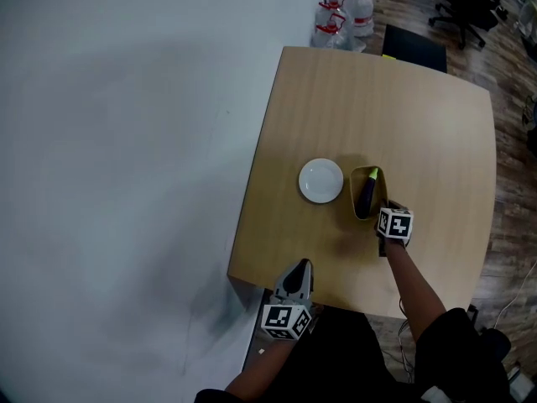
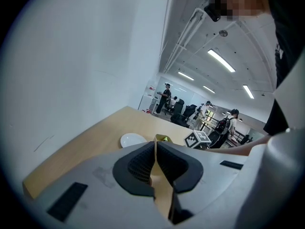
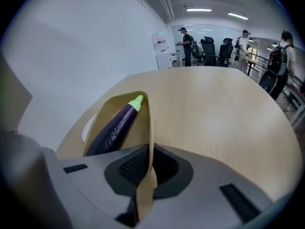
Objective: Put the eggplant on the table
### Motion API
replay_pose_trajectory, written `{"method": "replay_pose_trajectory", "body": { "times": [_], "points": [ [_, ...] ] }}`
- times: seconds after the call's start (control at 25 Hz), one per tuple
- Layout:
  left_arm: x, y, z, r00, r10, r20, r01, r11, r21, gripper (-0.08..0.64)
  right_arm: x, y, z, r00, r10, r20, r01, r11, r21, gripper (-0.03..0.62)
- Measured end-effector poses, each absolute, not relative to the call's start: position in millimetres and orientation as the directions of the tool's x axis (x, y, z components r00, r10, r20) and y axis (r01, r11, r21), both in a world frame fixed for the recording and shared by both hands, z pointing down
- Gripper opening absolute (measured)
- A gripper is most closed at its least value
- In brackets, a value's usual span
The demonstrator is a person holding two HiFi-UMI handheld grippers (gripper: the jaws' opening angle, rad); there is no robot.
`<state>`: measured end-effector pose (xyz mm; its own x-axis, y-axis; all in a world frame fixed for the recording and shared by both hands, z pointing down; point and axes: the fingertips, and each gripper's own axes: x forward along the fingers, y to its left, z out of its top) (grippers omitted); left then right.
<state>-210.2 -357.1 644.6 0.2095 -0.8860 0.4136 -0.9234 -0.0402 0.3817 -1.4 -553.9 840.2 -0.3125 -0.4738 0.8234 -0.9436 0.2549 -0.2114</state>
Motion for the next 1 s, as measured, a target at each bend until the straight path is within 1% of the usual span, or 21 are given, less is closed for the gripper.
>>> {"method": "replay_pose_trajectory", "body": {
  "times": [0.12,0.32,0.4,0.52,0.64,0.84,1.0],
  "points": [
    [-212,-354,649,0.191,-0.884,0.428,-0.924,-0.015,0.382,0.023,-3,-563,843,-0.292,-0.458,0.840,-0.950,0.242,-0.198,0.063],
    [-220,-347,657,0.169,-0.878,0.447,-0.924,0.017,0.383,0.023,-11,-573,850,-0.317,-0.457,0.831,-0.943,0.245,-0.225,0.078],
    [-224,-344,658,0.160,-0.879,0.449,-0.923,0.028,0.384,0.023,-13,-575,848,-0.325,-0.462,0.825,-0.941,0.246,-0.233,0.112],
    [-230,-338,654,0.141,-0.881,0.451,-0.923,0.048,0.383,0.023,-14,-571,842,-0.323,-0.472,0.820,-0.941,0.249,-0.227,0.146],
    [-232,-336,647,0.138,-0.888,0.439,-0.922,0.047,0.384,0.023,-15,-567,836,-0.338,-0.482,0.808,-0.936,0.267,-0.232,0.164],
    [-232,-329,626,0.146,-0.900,0.410,-0.922,0.026,0.386,0.023,-17,-552,800,-0.368,-0.512,0.776,-0.922,0.306,-0.236,0.167],
    [-222,-308,613,0.158,-0.917,0.367,-0.923,-0.005,0.384,0.023,-8,-517,760,-0.407,-0.550,0.729,-0.907,0.340,-0.249,0.167]
  ]
}}
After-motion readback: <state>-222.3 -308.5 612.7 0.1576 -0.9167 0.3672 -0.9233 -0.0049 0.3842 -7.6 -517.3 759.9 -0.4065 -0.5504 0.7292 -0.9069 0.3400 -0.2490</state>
